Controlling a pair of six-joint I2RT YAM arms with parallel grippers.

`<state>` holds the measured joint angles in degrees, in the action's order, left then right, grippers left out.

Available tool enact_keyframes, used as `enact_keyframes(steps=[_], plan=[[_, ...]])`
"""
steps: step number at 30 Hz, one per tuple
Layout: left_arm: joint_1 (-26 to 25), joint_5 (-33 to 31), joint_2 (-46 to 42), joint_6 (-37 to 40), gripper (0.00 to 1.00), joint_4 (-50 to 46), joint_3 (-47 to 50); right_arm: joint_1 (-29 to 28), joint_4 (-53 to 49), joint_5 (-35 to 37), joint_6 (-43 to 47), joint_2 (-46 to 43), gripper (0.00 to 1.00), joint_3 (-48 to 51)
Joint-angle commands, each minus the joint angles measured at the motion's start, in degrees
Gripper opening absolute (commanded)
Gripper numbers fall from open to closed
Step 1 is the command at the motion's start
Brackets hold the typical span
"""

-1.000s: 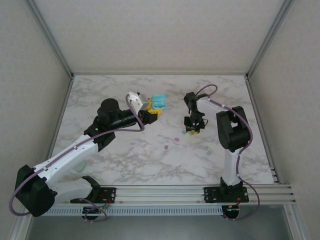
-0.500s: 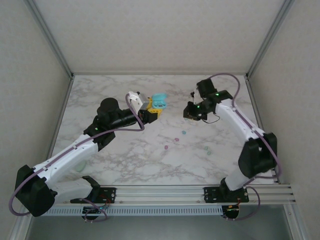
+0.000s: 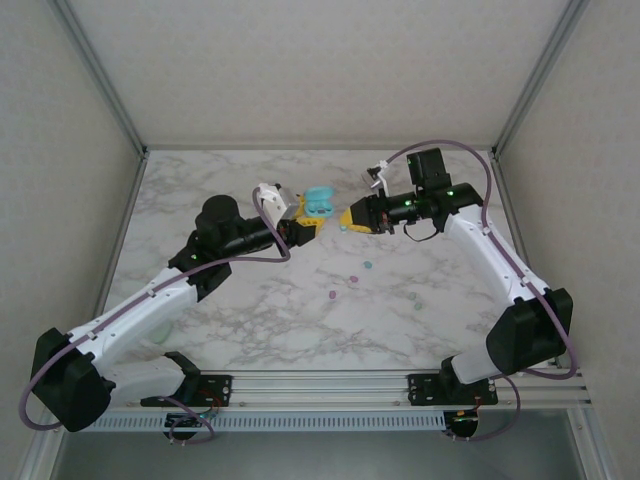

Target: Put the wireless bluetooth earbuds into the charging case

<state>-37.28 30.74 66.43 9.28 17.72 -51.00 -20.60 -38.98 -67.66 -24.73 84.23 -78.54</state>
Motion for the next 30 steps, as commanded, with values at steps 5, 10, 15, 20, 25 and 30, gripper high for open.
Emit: enact_keyframes(steps=[5,10,15,20,25,30], plan=[[0.7,-1.0,-1.3,1.3,0.15,-0.2,-1.2,0.4,3.7,-4.6,-4.8,-1.1,0.15,-1.8],[0.7,0.6,-0.6,1.5,0.15,0.0,-1.3,0.4,4.9,2.1,-5.1,-4.4,0.16,-3.1],[0.5,2.2,0.2,1.4,0.15,1.9,-1.2,-0.7,8.4,7.6,-6.1,-5.9,0.17,-2.9],[0.5,3.6,1.1,1.9,0.15,1.5,-2.2,-2.4,12.3,8.6,-7.0,-6.2,0.18,-3.6],[0.4,4.3,1.8,1.6,0.15,2.0,-2.7,-2.9,14.8,9.4,-8.4,-6.0,0.18,-4.3],[0.4,5.3,2.8,0.3,0.15,3.4,-3.3,-3.5,14.2,10.2,-7.8,-5.3,0.18,-4.9]])
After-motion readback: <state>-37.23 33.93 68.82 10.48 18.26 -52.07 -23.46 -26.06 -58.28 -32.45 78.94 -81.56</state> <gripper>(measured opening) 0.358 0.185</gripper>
